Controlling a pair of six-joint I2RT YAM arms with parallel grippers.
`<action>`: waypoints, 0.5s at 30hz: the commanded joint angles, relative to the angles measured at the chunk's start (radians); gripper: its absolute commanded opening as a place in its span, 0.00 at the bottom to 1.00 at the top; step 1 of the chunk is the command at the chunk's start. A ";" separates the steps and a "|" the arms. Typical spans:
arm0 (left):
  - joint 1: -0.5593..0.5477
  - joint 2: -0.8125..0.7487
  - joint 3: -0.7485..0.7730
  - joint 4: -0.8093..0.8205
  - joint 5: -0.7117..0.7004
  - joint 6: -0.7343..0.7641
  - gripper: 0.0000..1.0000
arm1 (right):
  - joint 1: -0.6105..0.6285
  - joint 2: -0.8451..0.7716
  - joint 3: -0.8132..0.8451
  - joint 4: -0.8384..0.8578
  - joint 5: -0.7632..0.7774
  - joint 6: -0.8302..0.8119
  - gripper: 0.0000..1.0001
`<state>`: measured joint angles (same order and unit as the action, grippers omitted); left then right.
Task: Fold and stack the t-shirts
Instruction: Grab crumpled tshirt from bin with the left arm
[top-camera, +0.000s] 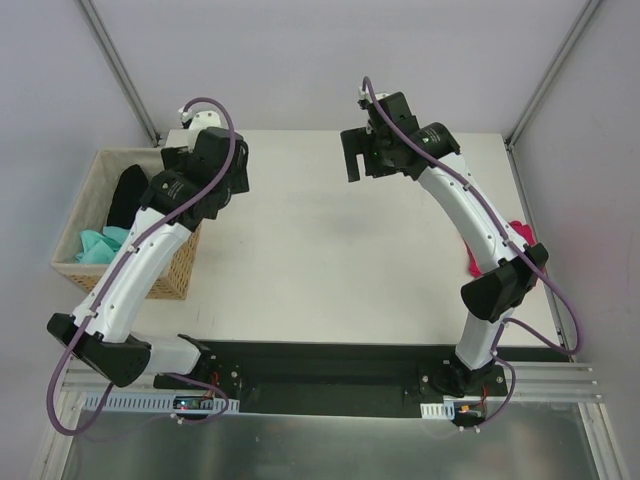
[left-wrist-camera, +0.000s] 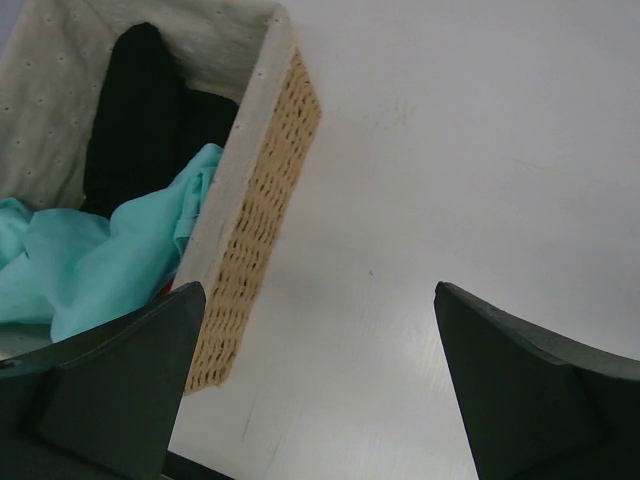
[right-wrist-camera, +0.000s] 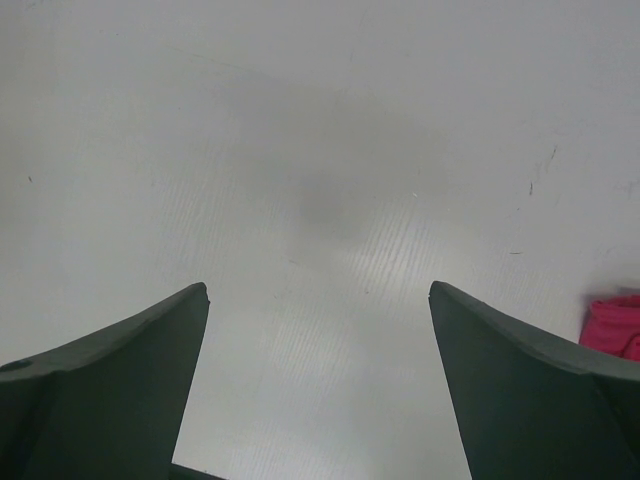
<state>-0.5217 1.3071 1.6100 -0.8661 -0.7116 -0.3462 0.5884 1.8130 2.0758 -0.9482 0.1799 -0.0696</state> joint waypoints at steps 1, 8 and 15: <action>0.103 -0.014 -0.035 0.010 -0.091 0.045 0.99 | -0.004 -0.037 0.038 -0.026 0.046 -0.030 0.96; 0.319 0.046 -0.058 -0.030 0.034 -0.025 0.99 | -0.004 -0.061 0.017 -0.034 0.085 -0.047 0.96; 0.486 0.139 -0.027 -0.079 0.072 -0.045 0.89 | -0.004 -0.073 0.001 -0.063 0.131 -0.061 0.96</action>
<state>-0.1104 1.3911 1.5562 -0.8841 -0.6701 -0.3569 0.5884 1.8095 2.0731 -0.9764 0.2611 -0.1020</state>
